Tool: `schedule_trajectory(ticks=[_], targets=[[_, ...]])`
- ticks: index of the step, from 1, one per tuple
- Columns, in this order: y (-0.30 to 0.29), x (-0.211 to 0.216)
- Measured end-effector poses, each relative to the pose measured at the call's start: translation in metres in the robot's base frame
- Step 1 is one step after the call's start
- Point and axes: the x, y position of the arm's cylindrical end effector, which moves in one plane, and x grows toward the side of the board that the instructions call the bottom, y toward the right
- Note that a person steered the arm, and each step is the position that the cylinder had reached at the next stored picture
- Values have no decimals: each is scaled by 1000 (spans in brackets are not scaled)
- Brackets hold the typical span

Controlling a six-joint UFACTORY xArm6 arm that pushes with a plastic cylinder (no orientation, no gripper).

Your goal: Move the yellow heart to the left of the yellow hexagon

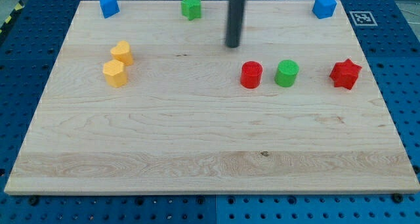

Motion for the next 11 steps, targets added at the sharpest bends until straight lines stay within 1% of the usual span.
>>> schedule_trajectory(ticks=[1,2,4,5,7,8,9,10,11], targets=[[-85,0],[-138,0],[-193,0],[-201,-1],[-169,0],[-170,18],[-207,29],[-233,30],[-232,32]])
